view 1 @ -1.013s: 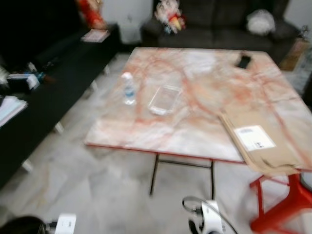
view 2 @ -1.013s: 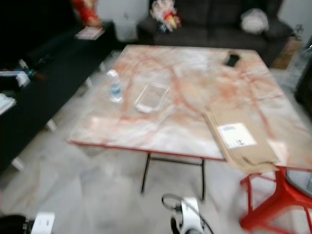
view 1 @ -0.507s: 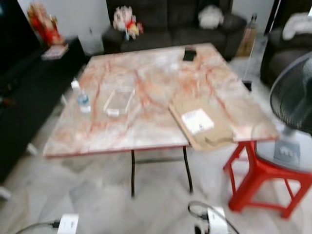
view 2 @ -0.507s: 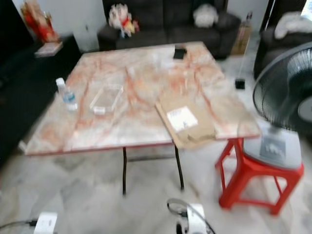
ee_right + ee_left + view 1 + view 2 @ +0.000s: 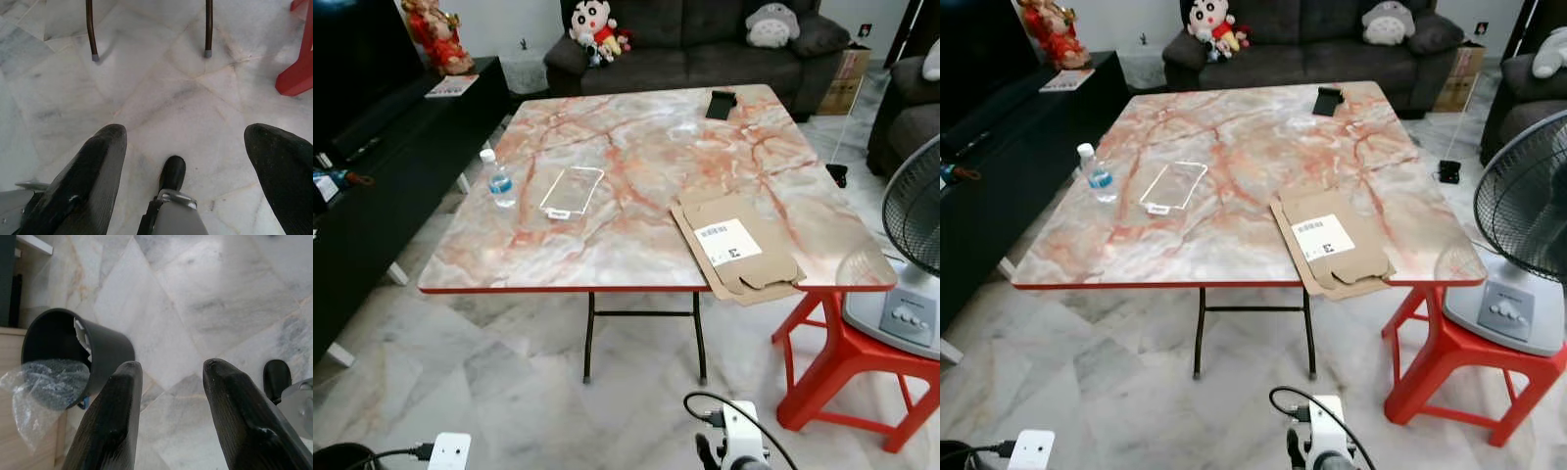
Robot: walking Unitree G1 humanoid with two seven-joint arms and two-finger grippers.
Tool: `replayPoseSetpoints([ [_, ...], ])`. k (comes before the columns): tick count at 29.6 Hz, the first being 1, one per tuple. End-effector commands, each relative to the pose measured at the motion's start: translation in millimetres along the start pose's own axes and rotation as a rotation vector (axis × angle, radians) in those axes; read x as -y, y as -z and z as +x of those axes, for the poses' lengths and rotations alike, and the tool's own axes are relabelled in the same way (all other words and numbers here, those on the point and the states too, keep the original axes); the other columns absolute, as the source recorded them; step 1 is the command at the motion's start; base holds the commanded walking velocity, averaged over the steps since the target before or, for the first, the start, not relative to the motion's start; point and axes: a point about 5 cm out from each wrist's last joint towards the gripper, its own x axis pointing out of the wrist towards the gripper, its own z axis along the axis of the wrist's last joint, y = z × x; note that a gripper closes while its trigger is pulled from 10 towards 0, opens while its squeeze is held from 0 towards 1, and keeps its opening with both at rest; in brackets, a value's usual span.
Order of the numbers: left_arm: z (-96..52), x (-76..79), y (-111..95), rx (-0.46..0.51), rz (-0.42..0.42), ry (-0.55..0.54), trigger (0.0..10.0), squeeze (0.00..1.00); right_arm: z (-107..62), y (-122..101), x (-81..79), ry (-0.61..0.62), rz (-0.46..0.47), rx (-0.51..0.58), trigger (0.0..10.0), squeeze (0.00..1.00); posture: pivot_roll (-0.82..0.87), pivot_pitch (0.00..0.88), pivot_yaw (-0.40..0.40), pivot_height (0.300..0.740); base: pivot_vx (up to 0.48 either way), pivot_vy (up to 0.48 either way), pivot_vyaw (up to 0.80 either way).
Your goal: Picking trash to rubbish bin
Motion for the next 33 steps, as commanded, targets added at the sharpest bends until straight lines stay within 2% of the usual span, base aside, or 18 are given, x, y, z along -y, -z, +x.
replayPoseSetpoints([
  [1, -0.7, -2.4, 1.7, 0.006, -0.004, -0.010, 10.0, 0.00, 1.0, -4.6, -2.7, -0.010, 0.000, 0.012, 10.0, 0.00, 0.06, 0.008, 0.060, 0.740, 0.000, 0.000, 0.00],
  [6, -3.6, -4.5, 11.9, -0.019, -0.028, -0.029, 10.0, 0.00, 2.2, -16.5, -2.0, -0.019, 0.000, 0.071, 10.0, 0.00, 0.04, 0.008, 0.046, 0.740, 0.000, 0.000, 0.00],
  [11, -4.4, 1.8, 13.1, -0.023, -0.033, -0.021, 10.0, 0.00, 2.7, -26.9, 4.2, -0.009, 0.041, 0.116, 10.0, 0.00, 0.02, 0.000, 0.042, 0.740, 0.000, 0.000, 0.00],
  [15, -2.9, 3.9, 8.1, -0.016, -0.028, -0.015, 10.0, 0.00, 4.0, -50.6, 8.2, -0.009, 0.125, 0.203, 10.0, 0.00, 0.01, 0.000, 0.047, 0.740, 0.000, 0.000, 0.00],
  [18, -1.2, 2.0, 3.0, -0.004, -0.021, -0.013, 10.0, 0.00, 4.4, -68.8, 12.1, -0.003, 0.229, 0.265, 10.0, 0.00, 0.00, 0.000, 0.045, 0.740, 0.000, 0.000, 0.00],
  [20, -0.9, 1.6, 2.2, -0.003, -0.021, -0.014, 10.0, 0.00, 4.3, -72.7, 13.9, 0.002, 0.261, 0.279, 10.0, 0.00, 0.00, 0.000, 0.041, 0.740, 0.000, 0.000, 0.00],
  [21, -0.6, 1.1, 1.3, -0.002, -0.023, -0.017, 10.0, 0.00, 4.2, -77.5, 16.1, 0.007, 0.315, 0.295, 10.0, 0.00, 0.01, 0.000, 0.038, 0.740, 0.000, 0.000, 0.00],
  [22, -0.4, 1.2, 0.2, 0.001, -0.032, -0.024, 10.0, 0.00, 3.9, -86.7, 19.7, -0.002, 0.426, 0.330, 10.0, 0.00, 0.02, 0.000, 0.022, 0.740, 0.000, 0.000, 0.00],
  [23, -0.4, 1.2, 0.2, 0.001, -0.032, -0.024, 10.0, 0.00, 3.9, -86.7, 19.7, -0.002, 0.426, 0.330, 10.0, 0.00, 0.02, 0.000, 0.022, 0.740, 0.000, 0.000, 0.00],
  [25, -0.5, 2.0, 0.3, 0.002, -0.042, -0.029, 10.0, 0.00, 3.6, -94.0, 19.8, -0.039, 0.501, 0.358, 10.0, 0.00, 0.02, 0.000, 0.016, 0.740, 0.000, 0.000, 0.00],
  [26, -0.5, 2.0, 0.3, 0.002, -0.042, -0.029, 10.0, 0.00, 3.6, -94.0, 19.8, -0.039, 0.501, 0.358, 10.0, 0.00, 0.02, 0.000, 0.016, 0.740, 0.000, 0.000, 0.00],
  [27, -1.1, 2.9, 1.8, -0.002, -0.047, -0.031, 10.0, 0.00, 3.0, -100.4, 17.6, -0.092, 0.541, 0.388, 10.0, 0.95, 0.02, 0.000, 0.012, 0.740, 0.000, 0.000, 0.00],
  [28, -1.5, 3.5, 3.3, -0.006, -0.049, -0.031, 10.0, 0.00, 2.6, -103.5, 16.7, -0.116, 0.556, 0.406, 10.0, 1.00, 0.02, 0.000, 0.011, 0.740, 0.000, 0.000, 0.00],
  [33, -4.7, 5.2, 13.8, -0.033, -0.053, -0.030, 10.0, 0.00, 0.8, -113.0, 15.6, -0.174, 0.609, 0.462, 10.0, 1.00, 0.02, 0.013, 0.008, 0.740, 0.000, 0.000, 0.00],
])
